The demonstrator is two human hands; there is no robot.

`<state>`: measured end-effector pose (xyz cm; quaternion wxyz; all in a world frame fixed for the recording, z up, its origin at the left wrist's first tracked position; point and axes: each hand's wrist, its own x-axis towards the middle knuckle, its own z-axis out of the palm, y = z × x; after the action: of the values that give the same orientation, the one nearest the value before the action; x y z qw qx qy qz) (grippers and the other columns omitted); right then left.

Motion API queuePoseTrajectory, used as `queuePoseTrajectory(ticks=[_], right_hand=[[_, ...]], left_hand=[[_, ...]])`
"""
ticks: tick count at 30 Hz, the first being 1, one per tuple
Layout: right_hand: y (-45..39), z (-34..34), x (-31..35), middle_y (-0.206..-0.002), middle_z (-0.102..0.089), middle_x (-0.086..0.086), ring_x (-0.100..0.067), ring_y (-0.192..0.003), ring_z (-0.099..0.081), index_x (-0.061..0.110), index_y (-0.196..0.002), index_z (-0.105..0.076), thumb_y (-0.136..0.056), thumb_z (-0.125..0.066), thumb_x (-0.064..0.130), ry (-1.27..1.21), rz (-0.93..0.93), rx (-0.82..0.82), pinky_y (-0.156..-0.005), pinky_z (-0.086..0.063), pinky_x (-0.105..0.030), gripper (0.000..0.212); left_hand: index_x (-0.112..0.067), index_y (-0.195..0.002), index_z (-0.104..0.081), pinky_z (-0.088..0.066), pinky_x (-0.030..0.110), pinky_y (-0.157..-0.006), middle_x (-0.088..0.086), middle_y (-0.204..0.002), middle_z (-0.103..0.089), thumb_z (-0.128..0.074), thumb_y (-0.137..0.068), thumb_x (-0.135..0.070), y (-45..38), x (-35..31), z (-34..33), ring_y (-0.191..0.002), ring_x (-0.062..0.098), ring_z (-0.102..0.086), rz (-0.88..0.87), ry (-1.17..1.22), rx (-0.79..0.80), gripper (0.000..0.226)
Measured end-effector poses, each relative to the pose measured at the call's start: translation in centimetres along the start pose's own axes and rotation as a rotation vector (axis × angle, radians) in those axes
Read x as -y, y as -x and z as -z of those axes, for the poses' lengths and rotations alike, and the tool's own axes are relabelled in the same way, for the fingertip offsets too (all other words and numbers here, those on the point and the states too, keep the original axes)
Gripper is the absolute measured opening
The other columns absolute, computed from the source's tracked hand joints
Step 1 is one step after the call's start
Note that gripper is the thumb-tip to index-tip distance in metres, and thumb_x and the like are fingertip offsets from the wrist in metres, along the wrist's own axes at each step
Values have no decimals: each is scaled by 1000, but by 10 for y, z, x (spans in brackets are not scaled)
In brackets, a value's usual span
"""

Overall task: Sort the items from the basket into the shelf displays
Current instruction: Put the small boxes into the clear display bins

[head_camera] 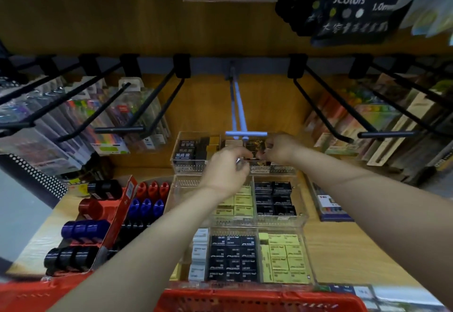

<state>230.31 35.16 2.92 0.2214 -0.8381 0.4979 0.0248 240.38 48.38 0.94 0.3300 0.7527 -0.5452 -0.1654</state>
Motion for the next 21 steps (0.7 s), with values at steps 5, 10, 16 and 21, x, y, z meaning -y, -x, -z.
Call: queuePoseTrajectory(ticks=[5, 10, 16, 21], right_hand=[[9, 3, -30, -118, -62, -14, -31, -105, -60, 12, -129, -54, -104, -42, 29, -147, -16, -179, -89, -50, -39, 33], [30, 11, -46, -114, -59, -2, -25, -115, -58, 18, -129, -55, -102, -48, 33, -475, 3, -197, -89, -40, -23, 31], [77, -7, -39, -94, -73, 3, -9, -86, -65, 29, -90, -72, -81, -73, 52, -748, 65, -63, -70, -51, -26, 25], [103, -23, -18, -69, -69, 16, 3, -52, -55, 25, -95, -77, -84, -75, 38, -1063, 146, -83, -47, -37, -8, 17]], left_hand=[[-25, -134, -58, -52, 38, -95, 6, -128, -65, -58, -96, -23, -26, -1, -5, -113, 25, -62, -132, -399, 209, 38], [-24, -123, -63, -50, 19, -74, -1, -112, -68, -56, -95, -22, -37, -10, -8, -92, 14, -64, -3, -164, 177, 28], [-9, -113, -55, -54, 34, -83, 13, -107, -70, -40, -104, -7, -14, -39, -8, -98, 21, -64, 359, 1314, 3, 17], [-17, -117, -58, -41, 48, -108, -2, -129, -67, -44, -101, -17, 9, -41, -1, -126, 26, -52, 368, 1514, -16, 21]])
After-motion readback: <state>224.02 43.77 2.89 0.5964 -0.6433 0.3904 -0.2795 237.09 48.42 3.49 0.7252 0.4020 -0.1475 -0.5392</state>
